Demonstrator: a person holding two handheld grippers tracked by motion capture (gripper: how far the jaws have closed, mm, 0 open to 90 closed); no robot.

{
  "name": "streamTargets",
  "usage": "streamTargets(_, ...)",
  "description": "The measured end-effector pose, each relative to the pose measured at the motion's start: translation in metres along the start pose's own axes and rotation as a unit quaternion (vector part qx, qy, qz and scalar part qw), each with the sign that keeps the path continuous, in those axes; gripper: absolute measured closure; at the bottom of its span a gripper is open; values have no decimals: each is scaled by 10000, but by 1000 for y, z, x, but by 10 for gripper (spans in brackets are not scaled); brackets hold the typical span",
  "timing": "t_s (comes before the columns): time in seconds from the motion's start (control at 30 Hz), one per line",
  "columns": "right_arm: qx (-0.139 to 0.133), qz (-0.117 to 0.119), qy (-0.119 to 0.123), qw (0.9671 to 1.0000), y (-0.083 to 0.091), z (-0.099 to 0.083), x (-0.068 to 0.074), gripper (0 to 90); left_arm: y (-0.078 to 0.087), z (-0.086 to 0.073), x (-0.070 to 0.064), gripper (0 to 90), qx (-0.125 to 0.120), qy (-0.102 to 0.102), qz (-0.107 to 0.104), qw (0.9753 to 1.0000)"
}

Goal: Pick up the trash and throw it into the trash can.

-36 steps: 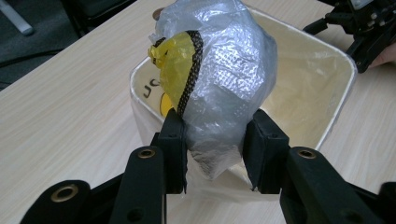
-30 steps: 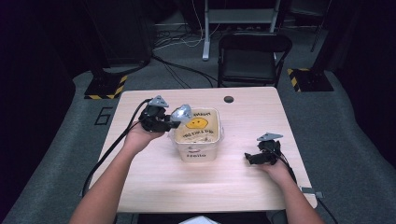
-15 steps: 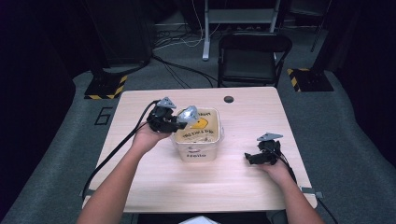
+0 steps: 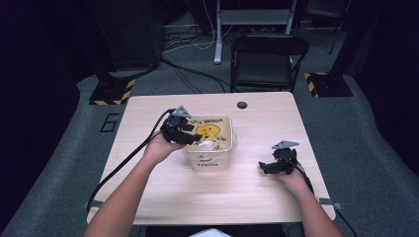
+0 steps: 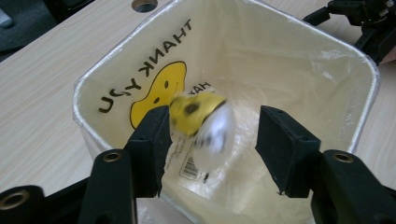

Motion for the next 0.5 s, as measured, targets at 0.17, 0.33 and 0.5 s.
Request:
streamTargets(0.17, -4, -10, -15, 10000, 0, 0, 0, 0, 5, 0, 2, 409, 3, 5, 107, 9999)
streamTargets(0.33, -1, -1, 12, 10000, 0, 0, 0, 0, 14, -1, 5, 394, -77, 9, 208, 9998)
streamTargets(0.5, -3, -6, 5, 10000, 0, 0, 0, 0, 28, -10, 16, 399, -75, 106, 357, 9993)
Point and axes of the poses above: each handheld gripper's, and its own axes: y roughly backward along the jaws, z roughly out of its top, x roughly to its left, the point moved 2 cm from there along -y, roughly forward along the jaws, and after that the axes turned 1 degree about x, right-handed, at the moved point
